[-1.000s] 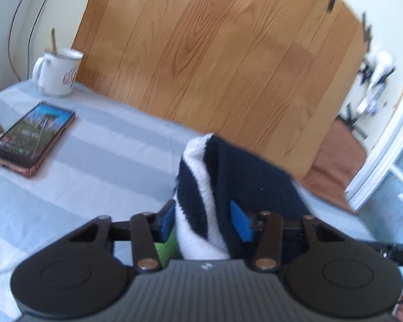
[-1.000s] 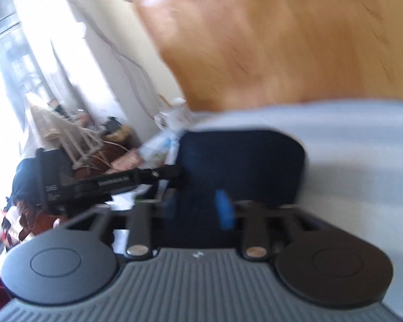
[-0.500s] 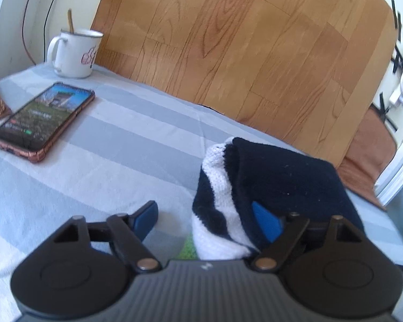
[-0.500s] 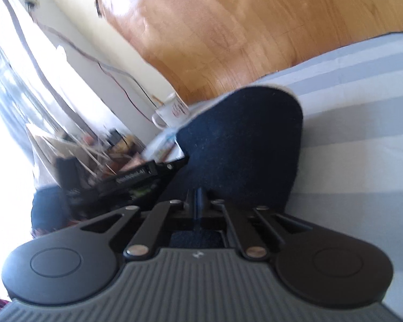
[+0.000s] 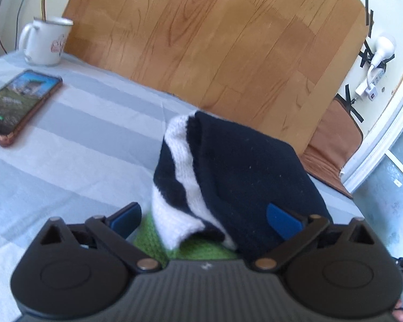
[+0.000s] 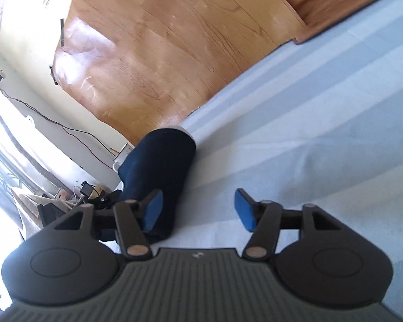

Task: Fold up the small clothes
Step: 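Set the rolled sweater down and open both grippers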

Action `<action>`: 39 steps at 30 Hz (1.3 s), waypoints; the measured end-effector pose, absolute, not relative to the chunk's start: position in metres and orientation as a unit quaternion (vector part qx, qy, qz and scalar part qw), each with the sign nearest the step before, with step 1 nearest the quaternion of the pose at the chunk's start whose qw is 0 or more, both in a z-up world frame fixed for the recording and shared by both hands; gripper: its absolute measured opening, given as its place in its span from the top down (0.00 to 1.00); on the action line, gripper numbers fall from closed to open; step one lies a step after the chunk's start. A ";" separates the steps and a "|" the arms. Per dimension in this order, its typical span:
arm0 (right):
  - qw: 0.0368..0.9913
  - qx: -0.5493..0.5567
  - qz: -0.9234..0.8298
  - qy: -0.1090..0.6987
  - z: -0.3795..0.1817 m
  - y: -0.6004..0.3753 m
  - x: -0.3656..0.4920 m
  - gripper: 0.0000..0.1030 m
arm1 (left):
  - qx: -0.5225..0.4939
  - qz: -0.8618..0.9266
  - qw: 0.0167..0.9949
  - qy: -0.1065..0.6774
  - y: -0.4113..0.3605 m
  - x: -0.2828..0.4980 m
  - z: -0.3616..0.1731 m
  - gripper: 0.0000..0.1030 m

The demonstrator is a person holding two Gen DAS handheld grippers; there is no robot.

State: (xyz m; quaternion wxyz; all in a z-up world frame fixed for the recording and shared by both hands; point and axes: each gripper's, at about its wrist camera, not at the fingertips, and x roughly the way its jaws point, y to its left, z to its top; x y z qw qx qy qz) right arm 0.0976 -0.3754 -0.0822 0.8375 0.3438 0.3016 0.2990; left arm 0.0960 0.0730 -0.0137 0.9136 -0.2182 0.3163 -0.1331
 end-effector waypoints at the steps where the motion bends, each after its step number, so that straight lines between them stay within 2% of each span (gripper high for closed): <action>1: 0.835 0.345 0.301 0.305 -0.083 -0.373 0.100 0.34 | -0.225 -0.136 0.910 0.321 0.074 0.098 -0.015 0.00; 4: 0.831 0.347 0.299 0.316 -0.087 -0.365 0.111 0.23 | -0.233 -0.138 0.907 0.323 0.076 0.099 -0.017 0.00; 10: 0.844 0.311 0.296 0.321 -0.083 -0.351 0.117 0.17 | -0.225 -0.135 0.909 0.323 0.074 0.099 -0.016 0.00; 24: 0.867 0.265 0.318 0.277 -0.089 -0.344 0.104 0.14 | -0.211 -0.129 0.914 0.323 0.069 0.098 -0.015 0.00; 39: 0.870 0.264 0.316 0.272 -0.089 -0.343 0.104 0.14 | -0.191 -0.120 0.919 0.324 0.060 0.098 -0.013 0.00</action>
